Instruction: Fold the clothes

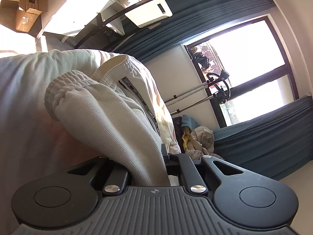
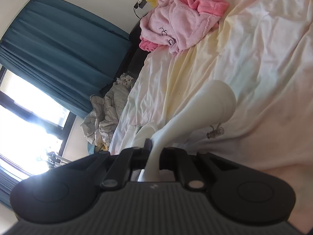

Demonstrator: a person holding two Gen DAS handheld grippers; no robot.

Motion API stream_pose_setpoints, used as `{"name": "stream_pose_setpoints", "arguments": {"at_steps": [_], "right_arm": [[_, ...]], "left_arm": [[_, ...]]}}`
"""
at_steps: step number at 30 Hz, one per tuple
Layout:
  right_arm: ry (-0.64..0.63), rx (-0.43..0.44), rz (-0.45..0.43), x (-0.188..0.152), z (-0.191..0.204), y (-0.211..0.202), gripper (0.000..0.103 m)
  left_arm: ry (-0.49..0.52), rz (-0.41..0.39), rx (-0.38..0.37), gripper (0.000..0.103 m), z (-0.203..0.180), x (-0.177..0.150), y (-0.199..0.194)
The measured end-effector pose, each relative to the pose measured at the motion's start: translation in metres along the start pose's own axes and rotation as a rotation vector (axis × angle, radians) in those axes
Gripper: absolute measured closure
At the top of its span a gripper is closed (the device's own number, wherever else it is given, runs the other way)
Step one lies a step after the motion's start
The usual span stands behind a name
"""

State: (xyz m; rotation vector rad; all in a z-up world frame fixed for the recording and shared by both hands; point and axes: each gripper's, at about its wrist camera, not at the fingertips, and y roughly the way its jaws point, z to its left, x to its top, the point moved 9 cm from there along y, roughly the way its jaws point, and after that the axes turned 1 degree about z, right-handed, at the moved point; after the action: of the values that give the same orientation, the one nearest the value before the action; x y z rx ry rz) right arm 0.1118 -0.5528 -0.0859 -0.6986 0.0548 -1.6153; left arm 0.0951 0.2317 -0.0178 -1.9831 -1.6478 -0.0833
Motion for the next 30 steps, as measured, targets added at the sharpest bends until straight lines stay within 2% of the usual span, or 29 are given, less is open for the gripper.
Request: {"name": "stream_pose_setpoints", "arguments": {"at_steps": [5, 11, 16, 19, 22, 26, 27, 28, 29, 30], "right_arm": [[-0.077, -0.019, 0.024, 0.007, 0.047, 0.055, 0.098], [-0.221, -0.058, 0.041, 0.0, 0.115, 0.175, 0.098], [-0.259, -0.13, 0.095, -0.027, 0.131, 0.284, 0.098], [-0.332, -0.162, 0.113, -0.04, 0.134, 0.328, 0.098], [-0.405, -0.201, 0.137, -0.054, 0.133, 0.37, 0.098], [-0.419, -0.162, 0.185, -0.058, 0.128, 0.38, 0.094], [-0.42, -0.149, 0.197, -0.059, 0.127, 0.381, 0.091], [-0.421, -0.136, 0.21, -0.06, 0.125, 0.382, 0.085], [-0.421, -0.124, 0.222, -0.06, 0.124, 0.383, 0.071], [-0.429, -0.115, 0.228, -0.059, 0.123, 0.379, 0.062]], "left_arm": [[0.028, 0.009, 0.025, 0.093, -0.028, 0.024, 0.063], [0.089, 0.032, 0.088, 0.093, -0.045, 0.053, 0.176], [0.177, 0.065, 0.209, 0.092, -0.035, 0.062, 0.277], [0.238, 0.079, 0.253, 0.092, -0.028, 0.063, 0.321], [0.294, 0.1, 0.309, 0.088, -0.021, 0.061, 0.35], [0.339, 0.129, 0.357, 0.087, -0.019, 0.058, 0.363], [0.344, 0.135, 0.35, 0.082, -0.021, 0.058, 0.362], [0.345, 0.146, 0.327, 0.071, -0.023, 0.057, 0.358], [0.344, 0.157, 0.298, 0.065, -0.025, 0.055, 0.353], [0.342, 0.158, 0.271, 0.053, -0.028, 0.052, 0.344]]}}
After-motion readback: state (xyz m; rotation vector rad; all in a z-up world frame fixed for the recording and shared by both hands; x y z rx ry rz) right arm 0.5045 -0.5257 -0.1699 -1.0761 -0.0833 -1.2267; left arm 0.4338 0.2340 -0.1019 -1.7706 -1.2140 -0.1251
